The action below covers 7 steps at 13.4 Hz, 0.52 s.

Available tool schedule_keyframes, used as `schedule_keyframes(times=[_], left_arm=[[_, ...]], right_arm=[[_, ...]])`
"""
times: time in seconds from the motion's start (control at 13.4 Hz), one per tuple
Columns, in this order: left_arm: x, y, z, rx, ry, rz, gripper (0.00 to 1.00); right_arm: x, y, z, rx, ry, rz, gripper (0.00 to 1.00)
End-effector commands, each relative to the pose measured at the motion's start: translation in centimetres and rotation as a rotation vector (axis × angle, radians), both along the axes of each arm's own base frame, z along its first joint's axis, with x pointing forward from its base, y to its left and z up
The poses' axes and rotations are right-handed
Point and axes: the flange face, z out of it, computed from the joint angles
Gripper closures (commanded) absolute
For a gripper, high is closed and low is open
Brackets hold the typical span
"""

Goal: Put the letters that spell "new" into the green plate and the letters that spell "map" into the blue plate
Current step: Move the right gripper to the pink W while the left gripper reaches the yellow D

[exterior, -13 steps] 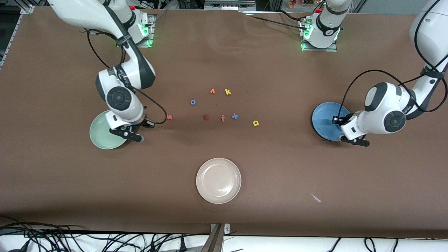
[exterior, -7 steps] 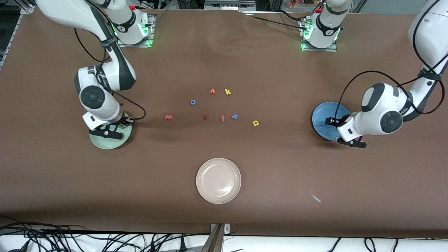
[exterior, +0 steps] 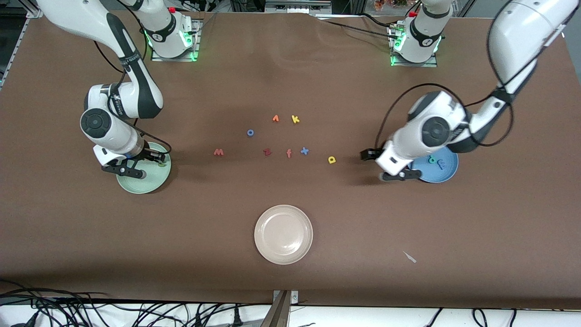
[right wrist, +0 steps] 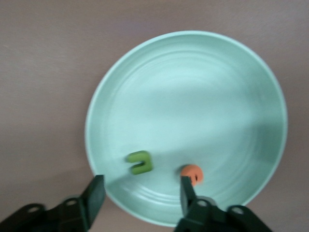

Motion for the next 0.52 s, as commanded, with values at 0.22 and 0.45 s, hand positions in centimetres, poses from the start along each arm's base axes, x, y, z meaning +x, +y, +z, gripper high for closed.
schedule_keyframes(times=[0.22, 0.45], left_arm=[[-1.1, -8.1, -5.2, 0.092, 0.007, 0.178, 0.00], [-2.0, -9.8, -6.9, 0.103, 0.011, 0.255, 0.00]], right_arm=[[-0.5, 6.5, 0.8, 0.039, -0.018, -0.317, 0.00], [-0.3, 10.7, 0.7, 0.036, -0.024, -0.435, 0.00]])
